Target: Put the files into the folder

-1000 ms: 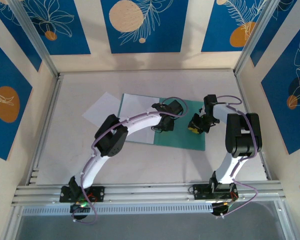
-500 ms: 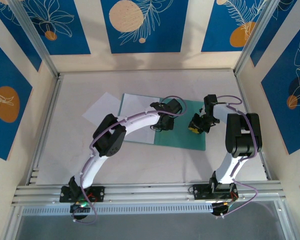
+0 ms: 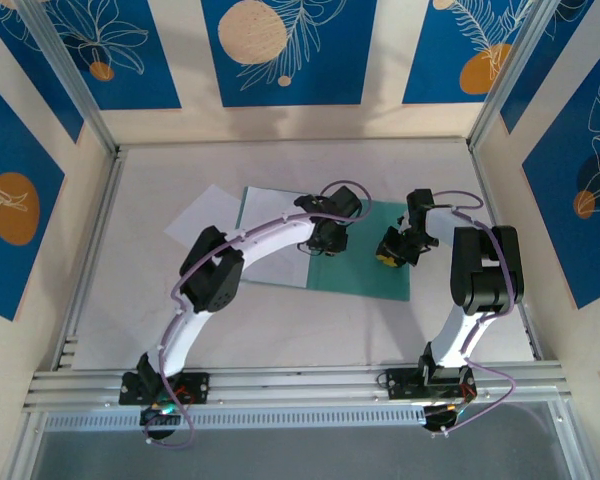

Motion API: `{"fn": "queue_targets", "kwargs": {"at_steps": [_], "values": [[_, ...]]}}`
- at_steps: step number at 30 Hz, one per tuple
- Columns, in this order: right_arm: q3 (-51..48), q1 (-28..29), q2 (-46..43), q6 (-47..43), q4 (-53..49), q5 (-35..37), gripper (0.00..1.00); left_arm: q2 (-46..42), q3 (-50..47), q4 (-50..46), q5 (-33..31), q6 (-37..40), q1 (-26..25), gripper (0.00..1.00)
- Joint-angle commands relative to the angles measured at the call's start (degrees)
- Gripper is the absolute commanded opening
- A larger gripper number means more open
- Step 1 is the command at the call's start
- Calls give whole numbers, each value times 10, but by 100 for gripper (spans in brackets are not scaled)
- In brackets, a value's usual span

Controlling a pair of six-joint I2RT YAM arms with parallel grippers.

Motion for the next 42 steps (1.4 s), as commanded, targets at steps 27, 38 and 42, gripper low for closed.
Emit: {"fn": "queue_targets", "kwargs": {"at_steps": [27,38,42], "values": [[122,15,12,-15,-81,3,25,-256,-320,128,92,83,330,81],[264,164,25,51,-86,-56,25,-220,-445,263,224,31,387,78],[317,205,60,67,-89,-63,25,-219,-487,277,230,25,404,78]]}}
